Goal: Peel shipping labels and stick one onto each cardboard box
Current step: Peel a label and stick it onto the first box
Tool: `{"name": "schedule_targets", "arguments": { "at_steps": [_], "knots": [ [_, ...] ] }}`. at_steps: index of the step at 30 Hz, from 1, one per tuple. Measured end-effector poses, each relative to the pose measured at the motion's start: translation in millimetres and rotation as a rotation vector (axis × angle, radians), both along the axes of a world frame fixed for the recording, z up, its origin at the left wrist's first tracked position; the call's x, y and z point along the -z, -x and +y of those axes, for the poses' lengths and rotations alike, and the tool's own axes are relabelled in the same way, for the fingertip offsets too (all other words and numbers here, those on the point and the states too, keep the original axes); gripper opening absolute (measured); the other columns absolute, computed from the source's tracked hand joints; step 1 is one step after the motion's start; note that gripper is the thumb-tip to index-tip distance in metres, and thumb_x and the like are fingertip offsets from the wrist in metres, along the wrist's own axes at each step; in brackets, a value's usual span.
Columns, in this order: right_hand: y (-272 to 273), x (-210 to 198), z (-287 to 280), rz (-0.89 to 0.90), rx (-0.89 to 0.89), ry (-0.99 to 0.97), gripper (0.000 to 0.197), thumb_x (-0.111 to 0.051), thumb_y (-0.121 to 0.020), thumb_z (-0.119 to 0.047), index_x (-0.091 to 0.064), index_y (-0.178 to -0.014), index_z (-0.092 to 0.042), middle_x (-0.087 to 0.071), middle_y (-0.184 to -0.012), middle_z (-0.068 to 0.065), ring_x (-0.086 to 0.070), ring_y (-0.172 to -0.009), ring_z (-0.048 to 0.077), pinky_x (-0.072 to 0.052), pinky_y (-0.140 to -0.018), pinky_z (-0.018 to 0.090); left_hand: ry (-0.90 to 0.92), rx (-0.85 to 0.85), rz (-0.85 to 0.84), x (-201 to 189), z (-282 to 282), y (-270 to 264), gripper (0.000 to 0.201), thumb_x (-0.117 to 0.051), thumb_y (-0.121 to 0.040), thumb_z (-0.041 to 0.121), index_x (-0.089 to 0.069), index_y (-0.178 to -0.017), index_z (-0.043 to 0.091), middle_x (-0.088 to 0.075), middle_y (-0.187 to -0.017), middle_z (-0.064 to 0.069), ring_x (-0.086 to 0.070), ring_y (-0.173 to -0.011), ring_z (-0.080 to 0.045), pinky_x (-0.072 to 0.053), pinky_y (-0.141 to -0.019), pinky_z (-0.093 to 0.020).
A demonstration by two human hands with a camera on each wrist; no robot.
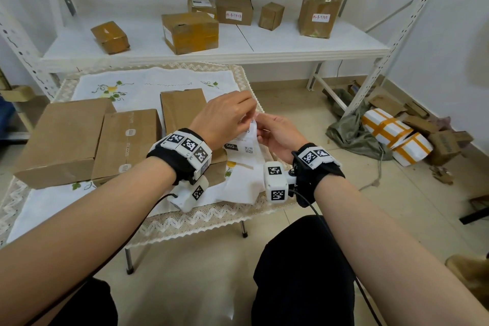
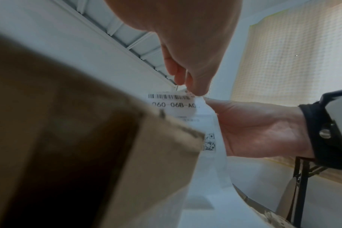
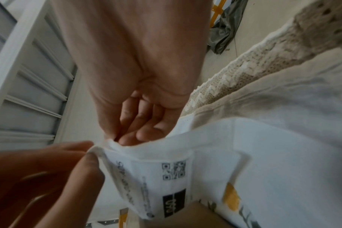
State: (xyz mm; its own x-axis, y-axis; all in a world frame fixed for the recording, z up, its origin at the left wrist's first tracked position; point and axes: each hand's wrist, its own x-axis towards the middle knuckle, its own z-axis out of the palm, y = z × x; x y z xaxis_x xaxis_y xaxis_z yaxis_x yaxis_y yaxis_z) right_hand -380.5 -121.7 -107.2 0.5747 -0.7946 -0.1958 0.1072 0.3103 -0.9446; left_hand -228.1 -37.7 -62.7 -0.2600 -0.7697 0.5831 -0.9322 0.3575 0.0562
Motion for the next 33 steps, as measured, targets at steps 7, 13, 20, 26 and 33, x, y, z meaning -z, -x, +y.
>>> {"name": "schedule_targets", "arguments": {
  "at_steps": [7, 13, 20, 26, 33],
  "knots": [
    [1, -4, 4, -0.050, 0.022, -0.021, 0.024, -0.060, -0.096, -0.008, -0.064, -0.118, 0.001, -0.064, -0.094, 0.015, -0.059, -0.072, 0.017, -0.057, -0.066, 0.022, -0.095, 0.021, 0.066, 0, 3, -4, 0.005, -0.060, -0.089, 0.014, -0.055, -0.089, 0.015, -0.060, -0.083, 0.003, -0.057, -0.072, -0.020, -0.049, -0.057, -0.037],
    [2, -10, 10, -0.087, -0.028, -0.016, 0.015, -0.058, -0.099, -0.010, -0.063, -0.113, -0.008, -0.067, -0.099, 0.012, -0.065, -0.081, 0.019, -0.059, -0.075, 0.028, -0.175, 0.022, 0.276, 0, 3, -6, 0.014, -0.066, -0.087, 0.015, -0.060, -0.098, 0.020, -0.064, -0.090, 0.010, -0.061, -0.080, -0.013, -0.054, -0.073, -0.037],
    [5, -8, 15, -0.164, -0.052, -0.021, 0.021, -0.060, -0.095, -0.002, -0.066, -0.115, -0.005, -0.070, -0.108, 0.012, -0.069, -0.095, 0.019, -0.058, -0.087, 0.028, -0.226, -0.026, 0.501, 0, -2, -8, 0.016, -0.076, -0.081, 0.018, -0.062, -0.090, 0.018, -0.060, -0.090, 0.007, -0.063, -0.079, -0.010, -0.055, -0.072, -0.032],
    [4, -3, 14, -0.206, -0.017, -0.048, 0.020, -0.058, -0.096, -0.002, -0.067, -0.114, -0.004, -0.069, -0.110, 0.016, -0.067, -0.102, 0.025, -0.054, -0.098, 0.035, -0.283, -0.074, 0.612, -2, 1, -5, 0.012, -0.079, -0.077, 0.024, -0.072, -0.080, 0.016, -0.069, -0.079, 0.005, -0.065, -0.076, -0.009, -0.054, -0.072, -0.023],
    [4, -5, 16, -0.267, 0.070, -0.111, 0.014, -0.058, -0.095, 0.000, -0.065, -0.106, -0.002, -0.073, -0.090, 0.010, -0.073, -0.081, 0.016, -0.059, -0.072, 0.023, -0.325, -0.132, 0.750, -6, 7, 2, 0.022, -0.086, -0.070, 0.030, -0.072, -0.079, 0.016, -0.072, -0.076, 0.008, -0.067, -0.069, -0.003, -0.046, -0.060, -0.007]
  ]
}}
